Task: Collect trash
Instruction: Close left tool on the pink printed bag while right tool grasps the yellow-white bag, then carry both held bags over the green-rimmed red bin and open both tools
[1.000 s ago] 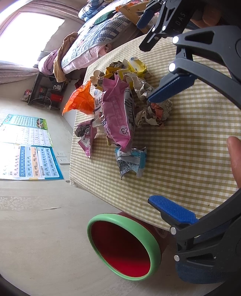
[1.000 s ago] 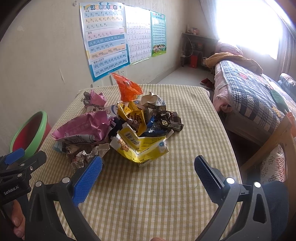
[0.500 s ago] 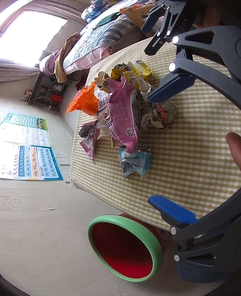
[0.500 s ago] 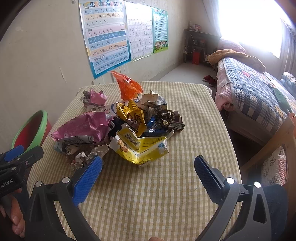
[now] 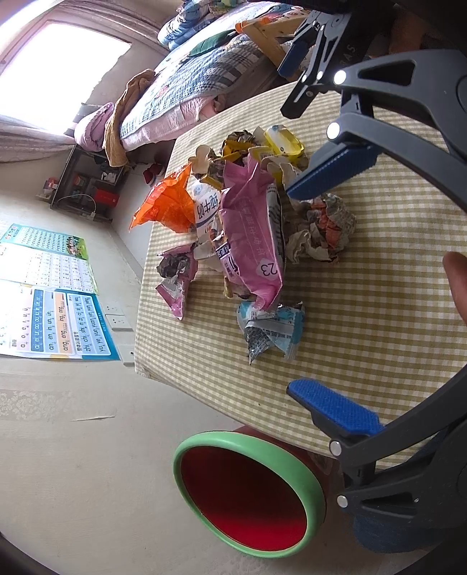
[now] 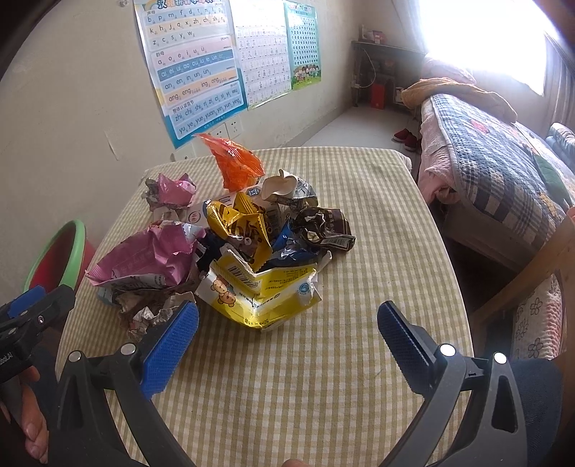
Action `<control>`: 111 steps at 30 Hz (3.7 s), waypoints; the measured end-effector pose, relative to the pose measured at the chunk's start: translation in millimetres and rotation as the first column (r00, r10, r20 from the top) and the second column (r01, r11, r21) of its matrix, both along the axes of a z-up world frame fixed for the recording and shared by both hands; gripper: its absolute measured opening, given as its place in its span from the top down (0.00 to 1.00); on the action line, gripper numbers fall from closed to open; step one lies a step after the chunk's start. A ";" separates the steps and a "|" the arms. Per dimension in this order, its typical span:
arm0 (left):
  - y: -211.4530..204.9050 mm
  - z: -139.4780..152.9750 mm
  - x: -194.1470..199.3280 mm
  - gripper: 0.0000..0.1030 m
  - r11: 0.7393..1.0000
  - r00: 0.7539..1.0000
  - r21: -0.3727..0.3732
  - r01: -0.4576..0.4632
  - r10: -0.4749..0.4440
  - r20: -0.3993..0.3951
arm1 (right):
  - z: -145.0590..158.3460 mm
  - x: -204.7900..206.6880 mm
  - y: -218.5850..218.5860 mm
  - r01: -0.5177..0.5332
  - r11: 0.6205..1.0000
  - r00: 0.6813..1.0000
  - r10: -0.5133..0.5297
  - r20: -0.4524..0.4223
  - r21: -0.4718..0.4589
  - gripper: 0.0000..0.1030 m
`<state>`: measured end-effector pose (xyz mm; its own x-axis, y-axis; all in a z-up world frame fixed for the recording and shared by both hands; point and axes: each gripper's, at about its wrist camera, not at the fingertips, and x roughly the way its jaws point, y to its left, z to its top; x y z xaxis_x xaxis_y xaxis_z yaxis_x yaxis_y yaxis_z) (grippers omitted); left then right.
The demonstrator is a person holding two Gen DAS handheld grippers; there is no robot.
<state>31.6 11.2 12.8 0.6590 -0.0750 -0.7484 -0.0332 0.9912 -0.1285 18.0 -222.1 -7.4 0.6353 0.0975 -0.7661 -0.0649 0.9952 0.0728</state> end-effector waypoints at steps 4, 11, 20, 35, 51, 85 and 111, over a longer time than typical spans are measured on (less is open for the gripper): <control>4.3 -0.3 5.0 0.05 1.000 1.000 -0.022 0.002 -0.002 -0.005 | -0.3 5.0 -2.2 0.003 1.000 1.000 -0.003 -0.002 0.006 0.07; 3.3 -5.1 24.7 0.07 0.999 1.000 -0.043 0.014 -0.015 -0.026 | -8.6 22.9 -11.2 0.013 0.998 0.999 -0.011 -0.051 0.053 0.07; 3.9 -22.5 49.5 0.14 0.994 0.994 -0.102 0.039 -0.049 -0.099 | -32.5 44.3 -27.2 0.062 0.988 0.989 -0.042 -0.143 0.139 0.14; 6.3 -43.6 68.2 0.52 0.976 0.980 -0.211 0.042 -0.082 -0.182 | -55.0 56.7 -28.5 0.041 0.972 0.974 0.013 -0.227 0.231 0.51; 2.1 -27.0 47.2 0.81 0.977 0.986 -0.199 0.078 -0.105 -0.132 | -31.3 34.7 -34.7 0.042 0.981 0.982 -0.005 -0.188 0.192 0.76; 80.0 47.2 -13.7 0.81 0.981 0.989 -0.156 -0.117 0.130 0.072 | 79.8 14.2 57.9 -0.173 0.981 0.980 0.163 0.113 0.090 0.80; 252.2 55.5 -46.0 0.81 0.874 0.877 -0.145 -0.464 0.477 0.065 | 90.9 56.6 279.2 -0.523 0.847 0.849 0.507 0.148 0.099 0.79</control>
<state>-14.3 263.3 68.3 0.7068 0.1761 -0.6851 -0.4731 0.8377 -0.2728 74.6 57.1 83.5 0.5459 0.5284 -0.6502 -0.5811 0.7979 0.1605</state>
